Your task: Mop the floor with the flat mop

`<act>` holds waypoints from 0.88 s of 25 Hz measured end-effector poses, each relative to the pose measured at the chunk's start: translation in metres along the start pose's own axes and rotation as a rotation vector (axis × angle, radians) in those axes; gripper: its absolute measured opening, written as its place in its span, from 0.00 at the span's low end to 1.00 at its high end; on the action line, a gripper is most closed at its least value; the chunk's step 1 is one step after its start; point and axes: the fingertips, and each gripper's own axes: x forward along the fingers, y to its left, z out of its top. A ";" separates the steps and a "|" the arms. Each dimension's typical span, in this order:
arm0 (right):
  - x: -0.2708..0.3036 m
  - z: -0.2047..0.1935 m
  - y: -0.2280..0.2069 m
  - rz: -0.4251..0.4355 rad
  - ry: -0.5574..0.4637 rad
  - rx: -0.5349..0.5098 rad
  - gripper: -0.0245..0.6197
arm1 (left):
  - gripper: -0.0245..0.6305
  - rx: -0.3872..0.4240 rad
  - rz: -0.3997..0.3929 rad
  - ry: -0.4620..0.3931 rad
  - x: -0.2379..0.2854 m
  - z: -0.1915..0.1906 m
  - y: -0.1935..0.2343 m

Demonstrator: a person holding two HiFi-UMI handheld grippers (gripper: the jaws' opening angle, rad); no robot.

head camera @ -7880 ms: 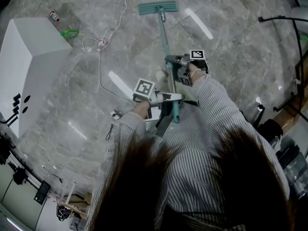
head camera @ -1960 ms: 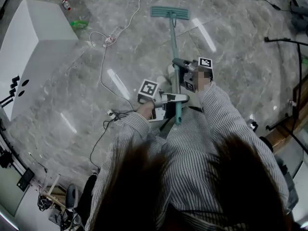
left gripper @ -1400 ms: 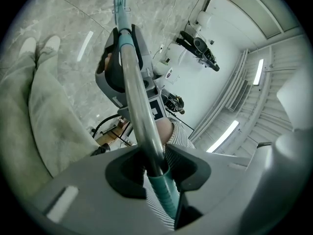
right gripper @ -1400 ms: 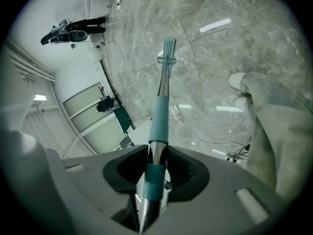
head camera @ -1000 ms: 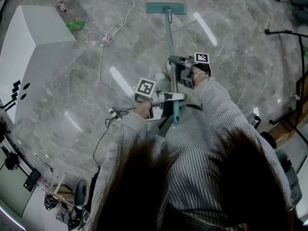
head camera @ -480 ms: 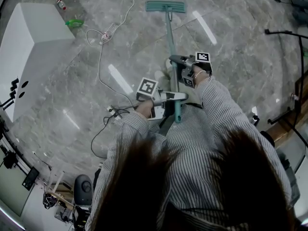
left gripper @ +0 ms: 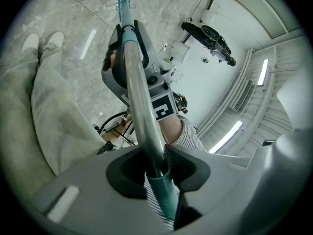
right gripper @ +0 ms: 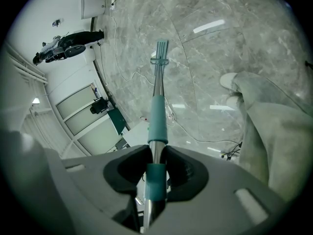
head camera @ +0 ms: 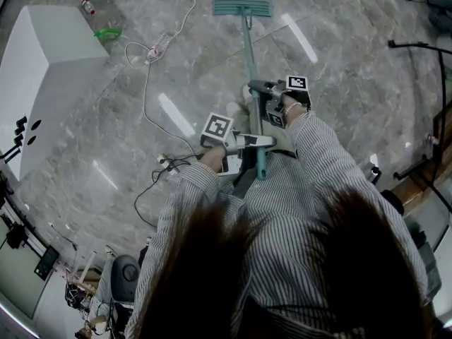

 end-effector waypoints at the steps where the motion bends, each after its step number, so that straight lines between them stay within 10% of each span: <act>1: 0.000 0.000 0.000 -0.003 -0.002 0.000 0.20 | 0.20 0.000 -0.001 0.001 0.000 0.000 0.000; 22: 0.000 -0.001 0.001 -0.010 -0.005 -0.024 0.20 | 0.19 -0.001 0.009 0.006 -0.001 0.000 0.001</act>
